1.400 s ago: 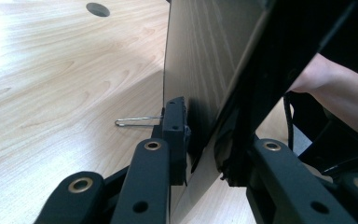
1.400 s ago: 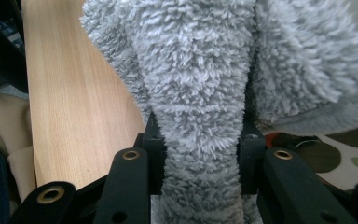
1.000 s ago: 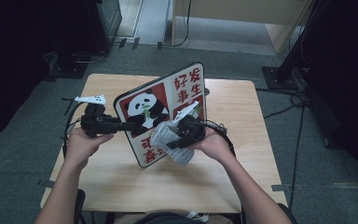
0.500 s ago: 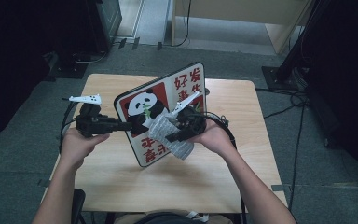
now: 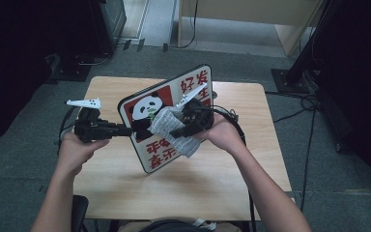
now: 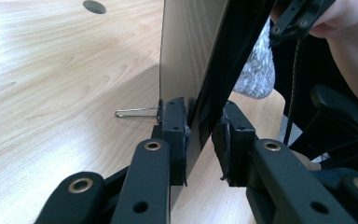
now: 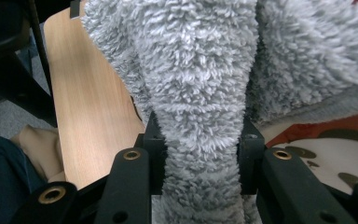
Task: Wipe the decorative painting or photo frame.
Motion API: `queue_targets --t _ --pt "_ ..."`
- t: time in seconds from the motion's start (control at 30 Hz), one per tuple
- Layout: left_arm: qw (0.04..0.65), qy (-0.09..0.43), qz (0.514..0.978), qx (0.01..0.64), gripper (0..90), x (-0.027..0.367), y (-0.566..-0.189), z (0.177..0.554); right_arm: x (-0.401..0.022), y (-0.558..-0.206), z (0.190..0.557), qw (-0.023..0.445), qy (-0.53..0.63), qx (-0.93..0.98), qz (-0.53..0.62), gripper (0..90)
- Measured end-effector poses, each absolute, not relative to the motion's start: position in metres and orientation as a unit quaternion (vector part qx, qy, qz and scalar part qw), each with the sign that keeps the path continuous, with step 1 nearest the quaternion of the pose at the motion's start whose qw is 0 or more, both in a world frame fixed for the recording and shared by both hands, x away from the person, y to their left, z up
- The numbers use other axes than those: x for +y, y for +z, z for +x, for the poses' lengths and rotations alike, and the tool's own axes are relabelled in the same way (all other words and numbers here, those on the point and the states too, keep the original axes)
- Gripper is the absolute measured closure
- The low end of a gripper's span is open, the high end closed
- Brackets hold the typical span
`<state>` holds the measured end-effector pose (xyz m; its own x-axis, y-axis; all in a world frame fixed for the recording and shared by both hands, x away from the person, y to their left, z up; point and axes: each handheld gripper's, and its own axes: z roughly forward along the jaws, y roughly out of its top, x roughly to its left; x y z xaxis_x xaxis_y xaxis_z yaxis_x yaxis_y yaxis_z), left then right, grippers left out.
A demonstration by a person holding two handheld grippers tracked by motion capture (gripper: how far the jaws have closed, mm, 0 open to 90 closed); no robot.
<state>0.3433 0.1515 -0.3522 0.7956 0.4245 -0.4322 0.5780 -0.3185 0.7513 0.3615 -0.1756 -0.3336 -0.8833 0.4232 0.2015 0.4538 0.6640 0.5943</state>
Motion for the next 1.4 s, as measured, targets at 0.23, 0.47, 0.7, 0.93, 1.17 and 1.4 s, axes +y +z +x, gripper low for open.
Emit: queue_targets --t 0.23,0.47,0.7,0.93,1.17,1.4 --pt "0.496 -0.083 0.807 0.31 75.3 0.152 -0.353 0.343 -0.171 -0.321 0.365 0.02 -0.337 -0.911 -0.239 65.9" --pt "0.496 -0.083 0.808 0.308 75.1 0.153 -0.352 0.342 -0.166 -0.306 0.369 0.014 -0.34 -0.909 -0.239 65.8" --pt "0.5 -0.084 0.805 0.308 75.3 0.153 -0.353 0.343 -0.152 -0.28 0.371 0.004 -0.351 -0.908 -0.228 65.8" --pt "0.501 -0.083 0.805 0.306 76.0 0.152 -0.353 0.343 -0.136 -0.26 0.37 -0.004 -0.358 -0.909 -0.212 65.7" --pt "0.502 -0.083 0.805 0.304 76.4 0.153 -0.353 0.343 -0.115 -0.248 0.37 -0.007 -0.356 -0.914 -0.193 65.5" --pt "0.5 -0.085 0.807 0.301 76.7 0.151 -0.354 0.343 -0.109 -0.252 0.371 -0.005 -0.352 -0.915 -0.198 65.6"
